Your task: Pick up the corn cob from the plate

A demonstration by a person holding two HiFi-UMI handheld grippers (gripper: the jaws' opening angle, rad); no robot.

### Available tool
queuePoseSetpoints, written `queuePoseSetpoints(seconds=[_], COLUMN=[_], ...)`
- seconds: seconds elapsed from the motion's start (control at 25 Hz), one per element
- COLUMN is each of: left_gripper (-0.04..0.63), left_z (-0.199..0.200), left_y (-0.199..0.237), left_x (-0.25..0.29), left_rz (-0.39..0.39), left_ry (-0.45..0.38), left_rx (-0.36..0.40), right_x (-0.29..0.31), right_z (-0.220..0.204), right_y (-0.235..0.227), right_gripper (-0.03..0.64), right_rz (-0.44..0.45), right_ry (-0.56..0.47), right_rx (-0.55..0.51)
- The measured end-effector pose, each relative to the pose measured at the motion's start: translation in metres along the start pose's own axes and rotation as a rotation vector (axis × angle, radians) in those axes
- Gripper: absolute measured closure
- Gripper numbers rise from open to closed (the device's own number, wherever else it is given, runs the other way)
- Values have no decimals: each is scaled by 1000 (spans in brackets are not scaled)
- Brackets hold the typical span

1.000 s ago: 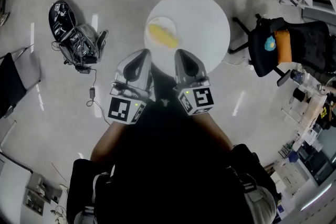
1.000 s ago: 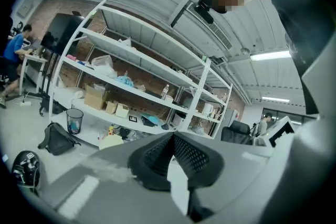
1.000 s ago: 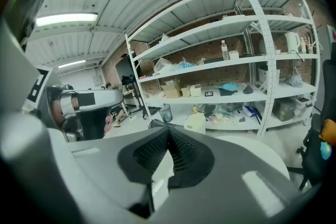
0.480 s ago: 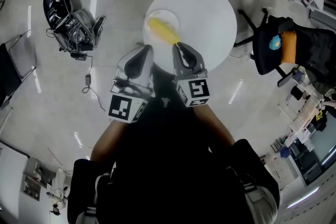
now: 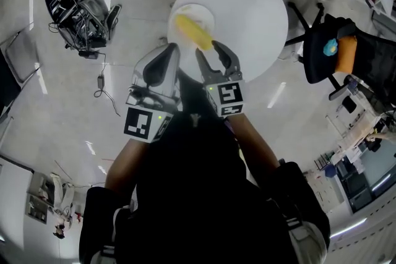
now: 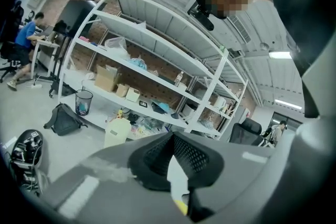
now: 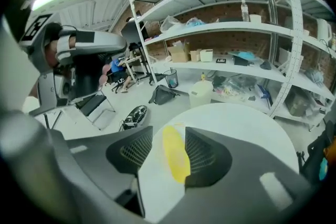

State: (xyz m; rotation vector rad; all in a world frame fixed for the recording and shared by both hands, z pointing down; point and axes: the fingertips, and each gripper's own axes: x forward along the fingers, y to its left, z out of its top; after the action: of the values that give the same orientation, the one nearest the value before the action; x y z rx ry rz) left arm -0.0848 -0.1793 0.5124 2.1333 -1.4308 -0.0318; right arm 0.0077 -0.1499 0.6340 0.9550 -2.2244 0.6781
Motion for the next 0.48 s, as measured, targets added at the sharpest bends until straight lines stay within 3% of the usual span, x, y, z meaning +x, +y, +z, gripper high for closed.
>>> queuePoseSetpoints(seconds=[0.16,0.48], left_gripper=[592,592], left_z=[-9,-31], left_y=[7,26], left_x=[6,15], left_rz=[10,49], left_ry=[3,54], left_rx=[-26,-58], right_x=[21,60], right_z=[-23,-55], right_y=[0,-9], right_gripper=[362,320], right_rz=[41,72], right_ry=[90,224], right_rx=[-50,-161])
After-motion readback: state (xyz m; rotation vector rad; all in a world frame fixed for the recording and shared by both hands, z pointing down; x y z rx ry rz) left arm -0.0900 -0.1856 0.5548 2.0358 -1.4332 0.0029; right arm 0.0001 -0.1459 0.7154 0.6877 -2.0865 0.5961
